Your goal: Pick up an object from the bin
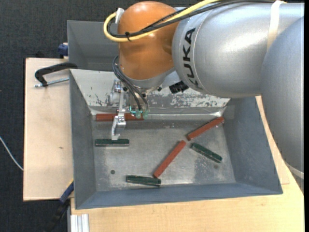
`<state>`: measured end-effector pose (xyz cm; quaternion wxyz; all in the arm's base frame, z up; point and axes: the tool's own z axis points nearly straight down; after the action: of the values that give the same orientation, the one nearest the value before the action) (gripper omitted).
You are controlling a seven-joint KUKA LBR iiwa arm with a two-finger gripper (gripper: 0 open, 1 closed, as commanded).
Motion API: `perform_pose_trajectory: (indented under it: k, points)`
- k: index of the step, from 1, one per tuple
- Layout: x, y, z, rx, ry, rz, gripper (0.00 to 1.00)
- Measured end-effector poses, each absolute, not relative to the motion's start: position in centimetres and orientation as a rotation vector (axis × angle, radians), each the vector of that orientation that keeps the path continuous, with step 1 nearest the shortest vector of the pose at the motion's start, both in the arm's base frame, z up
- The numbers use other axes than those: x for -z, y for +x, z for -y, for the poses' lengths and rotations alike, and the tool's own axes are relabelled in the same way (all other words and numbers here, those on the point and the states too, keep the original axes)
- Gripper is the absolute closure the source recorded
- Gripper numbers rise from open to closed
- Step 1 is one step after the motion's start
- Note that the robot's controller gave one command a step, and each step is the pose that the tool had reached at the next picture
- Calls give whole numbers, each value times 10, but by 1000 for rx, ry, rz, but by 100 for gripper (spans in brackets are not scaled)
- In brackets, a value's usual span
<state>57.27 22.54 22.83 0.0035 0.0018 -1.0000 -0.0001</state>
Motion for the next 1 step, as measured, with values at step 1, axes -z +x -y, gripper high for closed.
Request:
perform_pose_trajectory:
  k: [1]
  points:
    - [-234,575,-224,3,1,3143,0]
